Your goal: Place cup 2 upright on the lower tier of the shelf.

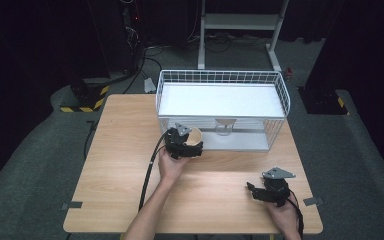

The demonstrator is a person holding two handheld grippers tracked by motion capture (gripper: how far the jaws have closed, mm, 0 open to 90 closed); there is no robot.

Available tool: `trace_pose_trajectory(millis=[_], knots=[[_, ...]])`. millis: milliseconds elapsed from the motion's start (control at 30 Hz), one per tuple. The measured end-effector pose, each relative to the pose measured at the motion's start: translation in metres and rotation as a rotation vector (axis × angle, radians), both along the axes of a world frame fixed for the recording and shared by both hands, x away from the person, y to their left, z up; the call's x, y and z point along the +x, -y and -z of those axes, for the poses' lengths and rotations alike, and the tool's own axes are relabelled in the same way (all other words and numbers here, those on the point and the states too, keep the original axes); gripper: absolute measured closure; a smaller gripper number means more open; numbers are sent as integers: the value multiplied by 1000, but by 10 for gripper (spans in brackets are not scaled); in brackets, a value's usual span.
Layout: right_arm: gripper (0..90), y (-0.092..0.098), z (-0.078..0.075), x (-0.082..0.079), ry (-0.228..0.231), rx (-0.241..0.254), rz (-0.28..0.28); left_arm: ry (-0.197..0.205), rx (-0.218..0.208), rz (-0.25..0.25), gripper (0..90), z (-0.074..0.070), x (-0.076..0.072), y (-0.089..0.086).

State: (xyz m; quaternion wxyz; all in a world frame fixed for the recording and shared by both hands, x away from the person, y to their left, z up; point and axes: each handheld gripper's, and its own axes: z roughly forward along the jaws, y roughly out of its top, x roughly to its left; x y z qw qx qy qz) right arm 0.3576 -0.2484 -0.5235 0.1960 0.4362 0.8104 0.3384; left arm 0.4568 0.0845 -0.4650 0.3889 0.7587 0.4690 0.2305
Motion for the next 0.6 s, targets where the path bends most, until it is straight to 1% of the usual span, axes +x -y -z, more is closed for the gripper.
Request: trace_pose_trajectory(millis=[100, 167, 233, 300, 600], knots=[[260, 0, 0, 0, -1, 1, 1, -3, 4, -7, 94, 3, 2, -1], [260, 0, 0, 0, -1, 1, 1, -7, -8, -14, 94, 3, 3, -1], [260, 0, 0, 0, -1, 1, 1, -5, -6, -16, 94, 3, 4, -1], [260, 0, 0, 0, -1, 1, 1, 8, 5, -21, 94, 4, 5, -1], [260, 0, 0, 0, -2, 2, 1, 38, -1, -15, 93, 7, 9, -1]])
